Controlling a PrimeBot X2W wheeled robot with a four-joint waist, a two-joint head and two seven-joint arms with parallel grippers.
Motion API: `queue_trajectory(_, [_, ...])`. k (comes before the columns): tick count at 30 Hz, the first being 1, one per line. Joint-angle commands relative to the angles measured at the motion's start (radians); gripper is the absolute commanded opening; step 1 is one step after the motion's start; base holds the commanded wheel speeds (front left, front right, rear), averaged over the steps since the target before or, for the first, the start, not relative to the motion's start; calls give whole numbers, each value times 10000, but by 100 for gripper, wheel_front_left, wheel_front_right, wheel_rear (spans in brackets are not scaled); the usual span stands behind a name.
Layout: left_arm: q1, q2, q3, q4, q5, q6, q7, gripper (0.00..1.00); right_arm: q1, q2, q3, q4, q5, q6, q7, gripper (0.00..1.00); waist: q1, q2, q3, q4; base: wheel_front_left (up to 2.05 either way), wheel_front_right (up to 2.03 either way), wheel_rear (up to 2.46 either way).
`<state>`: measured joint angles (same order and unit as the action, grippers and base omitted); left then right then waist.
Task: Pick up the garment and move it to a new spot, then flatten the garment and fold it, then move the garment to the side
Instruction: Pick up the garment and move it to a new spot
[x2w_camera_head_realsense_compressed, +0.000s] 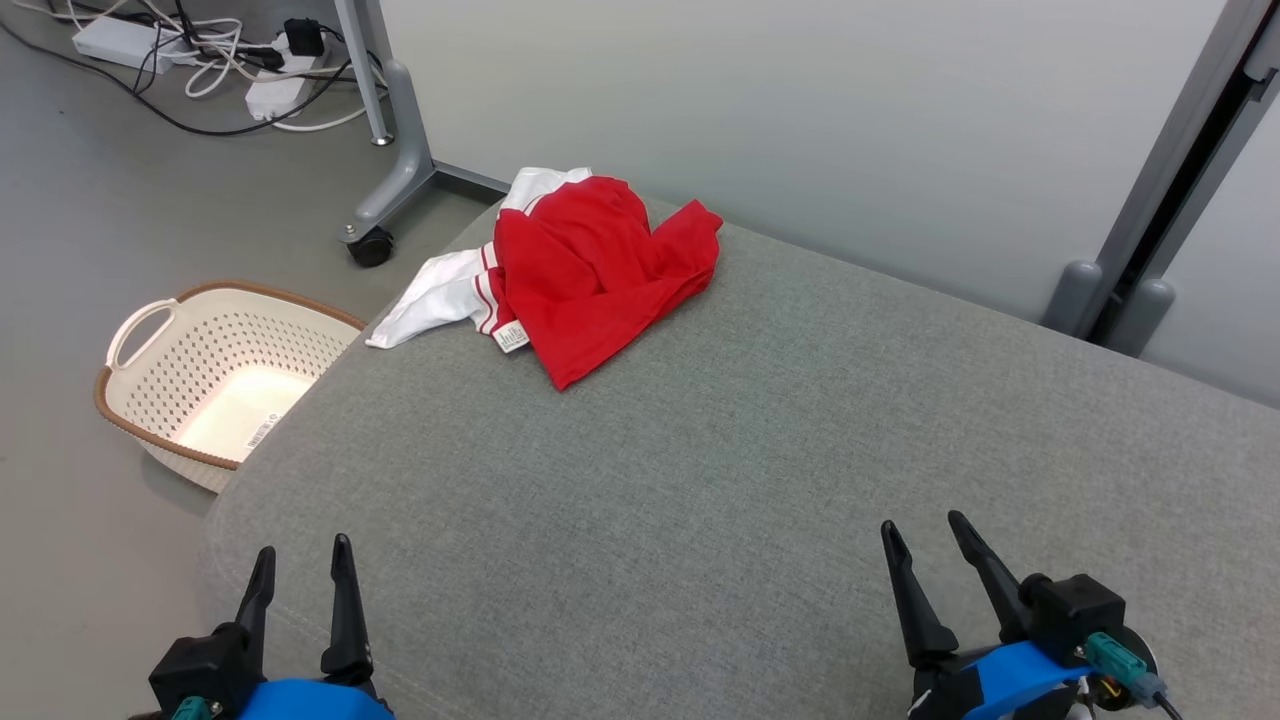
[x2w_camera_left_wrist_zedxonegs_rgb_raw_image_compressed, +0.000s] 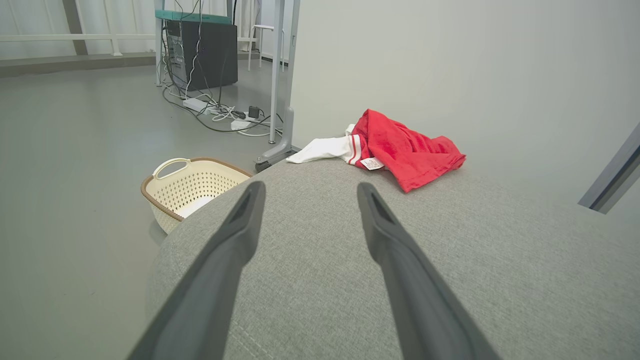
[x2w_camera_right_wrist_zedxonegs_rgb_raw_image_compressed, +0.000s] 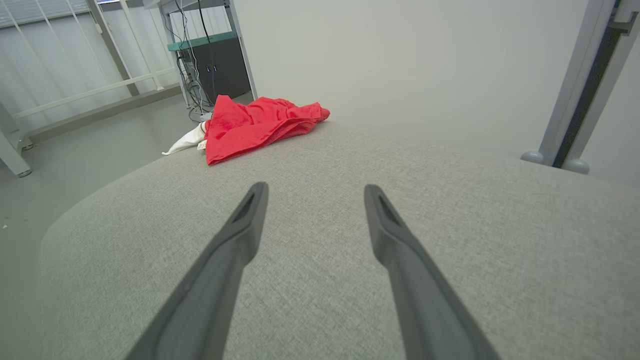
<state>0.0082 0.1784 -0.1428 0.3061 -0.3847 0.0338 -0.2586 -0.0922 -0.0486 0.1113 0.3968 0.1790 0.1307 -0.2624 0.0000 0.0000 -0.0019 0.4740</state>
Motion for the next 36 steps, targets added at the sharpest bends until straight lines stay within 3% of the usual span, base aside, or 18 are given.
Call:
queue_trajectory(1, [63, 14, 30, -60, -2, 6, -16, 100, -80, -35, 25, 4, 78, 1, -34, 100, 0, 0, 8, -11, 0, 0, 0])
queue_trajectory(5, [-250, 130, 76, -302, -145, -123, 73, 100, -204, -36, 134, 22, -52, 1, -34, 100, 0, 0, 157, -124, 0, 0, 0])
queue_trajectory(14, [-2578, 1749, 876, -1857, 95, -56, 904, 100, -901, -33, -267, -564, -1045, 1, 255, 100, 0, 0, 1058, -719, 0, 0, 0])
queue_trajectory(19, [-4397, 2560, 800, -1789, 415, -205, 1804, 100, -1461, -33, -350, -1270, -1646, 1, 750, 100, 0, 0, 1885, -1295, 0, 0, 0])
queue_trajectory(23, [-5848, 2869, 550, -854, 440, -541, 2531, 100, -1871, -35, -149, -1866, -2105, 1, 1232, 100, 0, 0, 2580, -1789, 0, 0, 0])
queue_trajectory(32, [-7622, 2661, 741, 2515, -474, -960, 3273, 100, -2638, -33, 477, -3277, -2377, 1, 2085, 100, 0, 0, 4374, -2929, 0, 0, 0])
queue_trajectory(36, [-8118, 2566, 660, 3866, -502, -892, 3266, 100, -2704, -33, 449, -3856, -2360, 1, 2322, 100, 0, 0, 5139, -3229, 0, 0, 0])
